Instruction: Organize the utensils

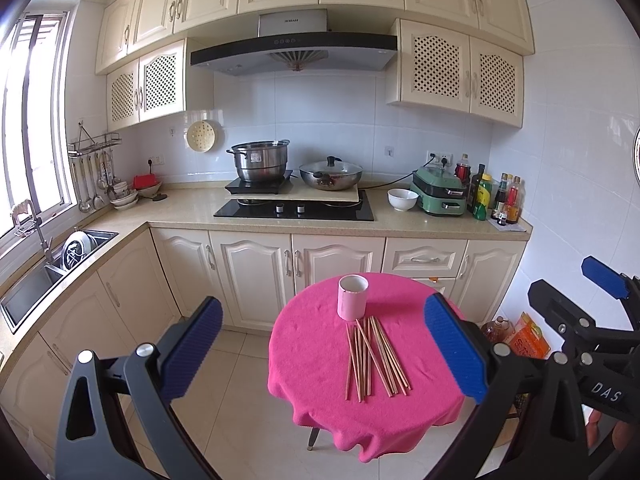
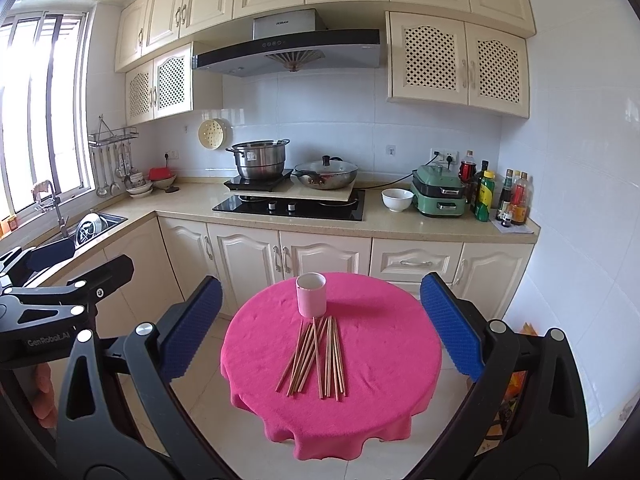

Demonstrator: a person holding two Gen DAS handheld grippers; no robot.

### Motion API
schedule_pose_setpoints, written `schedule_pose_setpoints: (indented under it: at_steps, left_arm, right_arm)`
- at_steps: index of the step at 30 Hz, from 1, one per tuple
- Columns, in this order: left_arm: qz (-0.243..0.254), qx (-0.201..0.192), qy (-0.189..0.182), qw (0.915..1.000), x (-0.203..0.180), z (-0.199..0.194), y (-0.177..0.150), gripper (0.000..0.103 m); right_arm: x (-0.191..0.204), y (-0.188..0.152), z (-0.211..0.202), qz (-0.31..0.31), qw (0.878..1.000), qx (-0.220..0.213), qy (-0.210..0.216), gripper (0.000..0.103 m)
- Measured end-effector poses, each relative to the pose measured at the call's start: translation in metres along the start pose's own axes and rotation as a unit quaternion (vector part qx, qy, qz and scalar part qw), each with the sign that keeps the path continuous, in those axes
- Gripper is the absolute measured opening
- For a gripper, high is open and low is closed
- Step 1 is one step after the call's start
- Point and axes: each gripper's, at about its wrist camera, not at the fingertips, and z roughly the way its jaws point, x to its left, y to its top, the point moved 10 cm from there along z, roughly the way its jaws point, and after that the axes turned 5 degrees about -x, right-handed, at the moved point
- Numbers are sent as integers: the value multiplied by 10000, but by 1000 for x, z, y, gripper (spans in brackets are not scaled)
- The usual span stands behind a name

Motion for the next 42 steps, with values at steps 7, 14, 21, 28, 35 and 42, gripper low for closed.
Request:
schedule_pose_setpoints:
  at_steps: [7,14,21,28,35,42]
  left_arm:
    - [12,60,-20,10000,4,5,-3,99]
    - [47,188,-51,9998,3,19,-8,99]
    - [92,387,-74,9992,1,48,-16,99]
    - [207,1216,-176,9922,-1,124,-50,99]
    - [-49,2811,-420,9587,-3,244,-132,99]
    - [-99,4080,-497,9116,-16,352,-224,94]
  right_arm:
    - [4,-2,5,14,10000,59,-4,97]
    - [5,-7,14,-21,9999,130,-52,97]
    - [-4,-19,41,170,9991,378,-15,97]
    - [-24,-52,110,319,9933,1109,60,97]
    - [-52,-120,217,296,9737,2248,205,91]
    - [-71,-205,313,276,9328,3546,580,62]
